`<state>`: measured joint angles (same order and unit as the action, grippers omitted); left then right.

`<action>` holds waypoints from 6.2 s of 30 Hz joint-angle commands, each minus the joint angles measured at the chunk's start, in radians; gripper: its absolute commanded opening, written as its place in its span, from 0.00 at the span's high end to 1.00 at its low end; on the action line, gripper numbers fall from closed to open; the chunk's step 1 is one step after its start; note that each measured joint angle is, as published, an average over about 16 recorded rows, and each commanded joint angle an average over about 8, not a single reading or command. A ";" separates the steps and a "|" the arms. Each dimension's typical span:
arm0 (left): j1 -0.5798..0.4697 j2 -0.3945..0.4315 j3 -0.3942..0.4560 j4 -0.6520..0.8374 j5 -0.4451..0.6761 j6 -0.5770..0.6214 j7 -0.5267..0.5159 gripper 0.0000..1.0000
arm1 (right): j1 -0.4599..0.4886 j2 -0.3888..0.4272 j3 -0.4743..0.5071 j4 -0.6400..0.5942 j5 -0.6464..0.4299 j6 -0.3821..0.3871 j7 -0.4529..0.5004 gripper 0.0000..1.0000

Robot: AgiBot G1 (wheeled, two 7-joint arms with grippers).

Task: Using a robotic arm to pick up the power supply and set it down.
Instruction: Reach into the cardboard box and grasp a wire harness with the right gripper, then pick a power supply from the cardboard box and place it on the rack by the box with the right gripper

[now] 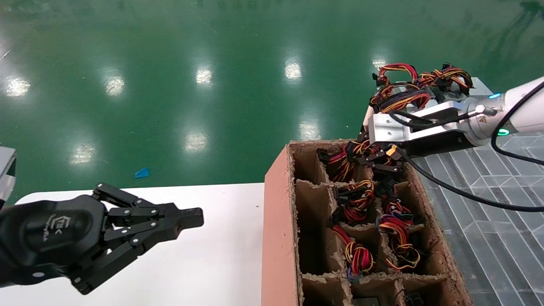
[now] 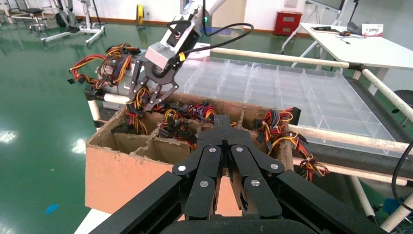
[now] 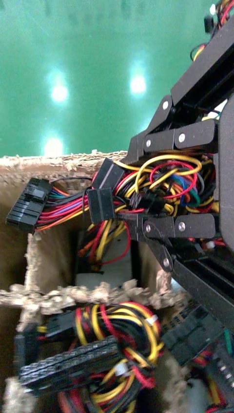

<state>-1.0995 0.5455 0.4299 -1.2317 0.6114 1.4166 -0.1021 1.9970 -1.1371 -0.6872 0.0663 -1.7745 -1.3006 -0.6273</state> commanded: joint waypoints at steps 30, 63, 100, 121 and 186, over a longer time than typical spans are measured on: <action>0.000 0.000 0.000 0.000 0.000 0.000 0.000 1.00 | 0.060 0.018 -0.027 0.291 -0.021 -0.175 -0.089 1.00; 0.000 0.000 0.000 0.000 0.000 0.000 0.000 1.00 | -0.124 0.512 0.249 1.275 0.165 0.125 0.465 1.00; 0.000 0.000 0.000 0.000 0.000 0.000 0.000 1.00 | -0.459 0.853 0.301 1.159 0.070 0.350 0.701 1.00; 0.000 0.000 0.000 0.000 0.000 0.000 0.000 1.00 | -0.370 0.638 0.262 0.949 0.130 0.293 0.511 1.00; 0.000 0.000 0.000 0.000 0.000 0.000 0.000 1.00 | -0.121 0.373 0.216 0.313 0.069 0.323 0.238 0.00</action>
<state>-1.0995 0.5455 0.4299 -1.2317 0.6113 1.4166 -0.1020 1.8749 -0.7620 -0.4704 0.3874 -1.7051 -0.9768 -0.3876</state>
